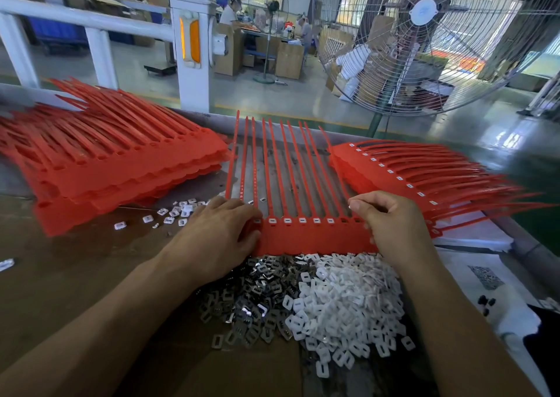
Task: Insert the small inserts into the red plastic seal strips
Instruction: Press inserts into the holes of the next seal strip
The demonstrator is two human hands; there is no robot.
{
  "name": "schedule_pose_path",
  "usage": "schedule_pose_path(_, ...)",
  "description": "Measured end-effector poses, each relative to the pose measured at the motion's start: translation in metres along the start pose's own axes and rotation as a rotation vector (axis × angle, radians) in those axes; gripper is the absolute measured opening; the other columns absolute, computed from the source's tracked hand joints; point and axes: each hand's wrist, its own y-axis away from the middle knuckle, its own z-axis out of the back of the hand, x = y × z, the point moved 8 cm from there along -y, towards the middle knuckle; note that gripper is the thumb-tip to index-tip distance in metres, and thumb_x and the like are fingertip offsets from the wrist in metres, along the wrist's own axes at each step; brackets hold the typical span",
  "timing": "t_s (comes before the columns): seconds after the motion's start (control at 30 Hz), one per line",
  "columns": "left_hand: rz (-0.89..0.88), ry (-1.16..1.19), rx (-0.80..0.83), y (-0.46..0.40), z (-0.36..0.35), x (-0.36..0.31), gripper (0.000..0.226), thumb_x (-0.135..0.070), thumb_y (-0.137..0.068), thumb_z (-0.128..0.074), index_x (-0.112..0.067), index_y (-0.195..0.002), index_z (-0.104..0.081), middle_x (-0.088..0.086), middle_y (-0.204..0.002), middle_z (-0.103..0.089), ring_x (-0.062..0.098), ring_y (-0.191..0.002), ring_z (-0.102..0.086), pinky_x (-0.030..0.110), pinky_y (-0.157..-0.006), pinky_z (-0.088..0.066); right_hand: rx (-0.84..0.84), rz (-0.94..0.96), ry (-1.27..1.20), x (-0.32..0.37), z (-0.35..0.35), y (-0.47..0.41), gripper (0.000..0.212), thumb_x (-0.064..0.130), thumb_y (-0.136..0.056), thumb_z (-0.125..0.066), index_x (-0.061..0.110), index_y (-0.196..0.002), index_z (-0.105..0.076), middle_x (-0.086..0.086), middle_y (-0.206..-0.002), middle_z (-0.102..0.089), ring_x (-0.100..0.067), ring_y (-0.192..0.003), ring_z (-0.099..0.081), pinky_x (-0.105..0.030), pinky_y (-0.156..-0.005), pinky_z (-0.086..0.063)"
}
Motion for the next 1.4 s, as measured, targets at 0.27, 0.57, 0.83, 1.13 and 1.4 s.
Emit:
schedule_pose_path(0.27,-0.005,-0.001,-0.017,0.000,0.000,0.000,0.037,-0.047,-0.097,-0.050,-0.037,-0.132,-0.055,-0.014,-0.131,-0.057,0.015,-0.126,-0.042,0.041,-0.110,-0.036,-0.034,-0.011,0.011,-0.010,0.002,-0.006,0.021,0.015,-0.098,-0.068,0.033,-0.093,-0.079,0.019,-0.068,-0.071,-0.001,-0.058,-0.060,-0.033,-0.063,-0.056)
schedule_pose_path(0.57,-0.009,-0.010,-0.017,0.000,-0.001,0.000,0.038,-0.047,-0.097,-0.051,-0.036,-0.133,-0.055,-0.014,-0.132,-0.057,0.015,-0.126,-0.042,0.040,-0.111,-0.035,0.001,-0.003,0.170,-0.014,-0.006,-0.008,0.012,0.013,-0.092,-0.074,0.022,-0.098,-0.079,0.010,-0.089,-0.075,-0.007,-0.080,-0.066,-0.027,-0.080,-0.051)
schedule_pose_path(0.83,-0.002,0.004,-0.007,0.000,-0.002,0.001,0.040,-0.049,-0.097,-0.050,-0.037,-0.134,-0.054,-0.015,-0.134,-0.055,0.014,-0.129,-0.041,0.043,-0.113,-0.034,0.016,0.032,0.360,-0.008,-0.014,-0.010,0.011,0.015,-0.092,-0.075,0.018,-0.101,-0.081,0.010,-0.090,-0.071,-0.003,-0.085,-0.063,-0.004,-0.072,-0.038)
schedule_pose_path(1.13,-0.001,0.001,-0.016,0.000,0.000,-0.001,0.038,-0.047,-0.097,-0.050,-0.036,-0.134,-0.054,-0.015,-0.132,-0.055,0.014,-0.126,-0.041,0.041,-0.111,-0.034,0.013,0.047,0.431,-0.005,-0.018,-0.009,0.012,0.017,-0.091,-0.076,0.018,-0.101,-0.081,0.002,-0.102,-0.078,-0.015,-0.097,-0.070,-0.033,-0.089,-0.054)
schedule_pose_path(1.4,0.003,0.001,-0.020,0.000,0.000,-0.001,0.037,-0.046,-0.097,-0.051,-0.036,-0.133,-0.055,-0.015,-0.132,-0.056,0.014,-0.125,-0.043,0.041,-0.110,-0.036,0.034,0.038,0.459,-0.003,-0.023,-0.008,0.012,0.020,-0.089,-0.078,0.021,-0.101,-0.081,0.004,-0.100,-0.078,-0.015,-0.098,-0.071,-0.035,-0.090,-0.055)
